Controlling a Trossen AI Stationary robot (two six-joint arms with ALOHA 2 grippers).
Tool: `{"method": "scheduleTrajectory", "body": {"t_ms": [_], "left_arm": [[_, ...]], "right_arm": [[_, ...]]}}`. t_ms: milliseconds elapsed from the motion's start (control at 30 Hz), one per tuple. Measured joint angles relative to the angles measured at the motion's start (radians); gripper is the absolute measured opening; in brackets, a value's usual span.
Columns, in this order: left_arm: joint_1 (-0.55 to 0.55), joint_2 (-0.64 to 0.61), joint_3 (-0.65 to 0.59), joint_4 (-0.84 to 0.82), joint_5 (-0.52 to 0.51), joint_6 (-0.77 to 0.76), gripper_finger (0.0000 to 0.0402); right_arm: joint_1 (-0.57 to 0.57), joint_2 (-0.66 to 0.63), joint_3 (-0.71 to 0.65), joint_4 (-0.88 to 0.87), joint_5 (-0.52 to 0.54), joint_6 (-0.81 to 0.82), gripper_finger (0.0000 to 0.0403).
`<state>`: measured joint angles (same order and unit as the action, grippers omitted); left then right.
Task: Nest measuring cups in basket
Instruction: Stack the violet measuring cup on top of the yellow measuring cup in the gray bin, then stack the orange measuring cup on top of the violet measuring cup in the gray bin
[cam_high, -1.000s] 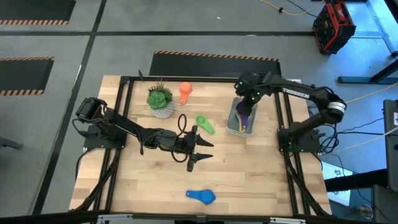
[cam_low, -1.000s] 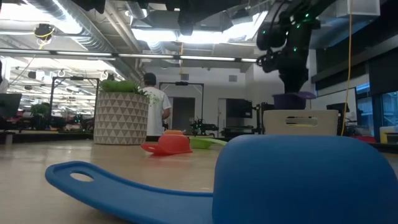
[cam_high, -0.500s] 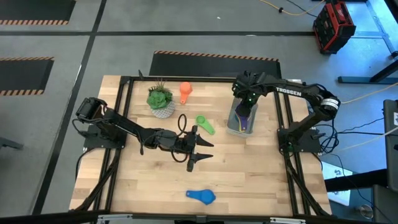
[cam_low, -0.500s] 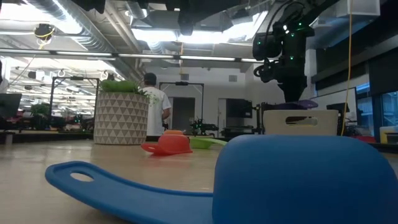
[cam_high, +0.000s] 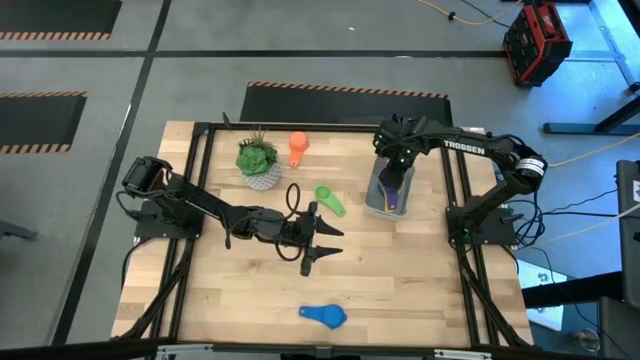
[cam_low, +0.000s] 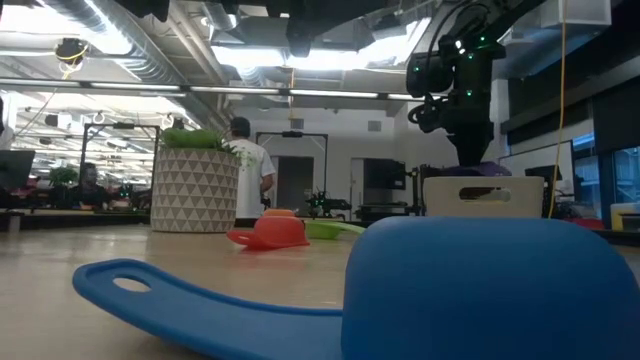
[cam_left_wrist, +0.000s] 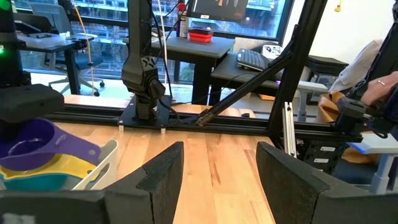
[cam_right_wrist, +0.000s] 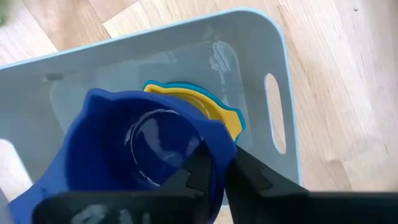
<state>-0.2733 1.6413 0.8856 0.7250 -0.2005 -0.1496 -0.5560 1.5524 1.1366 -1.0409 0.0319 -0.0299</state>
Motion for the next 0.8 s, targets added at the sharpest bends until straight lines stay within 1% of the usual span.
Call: {"method": "scheduleTrajectory", "body": {"t_ms": [400, 800], "left_arm": [[0.0, 0.0, 0.0, 0.0, 0.0, 0.0, 0.0195], [0.0, 0.0, 0.0, 0.0, 0.0, 0.0, 0.0195]], "right_arm": [[0.0, 0.0, 0.0, 0.0, 0.001, 0.0, 0.0115], [0.0, 0.0, 0.0, 0.001, 0.002, 0.0, 0.012]]}}
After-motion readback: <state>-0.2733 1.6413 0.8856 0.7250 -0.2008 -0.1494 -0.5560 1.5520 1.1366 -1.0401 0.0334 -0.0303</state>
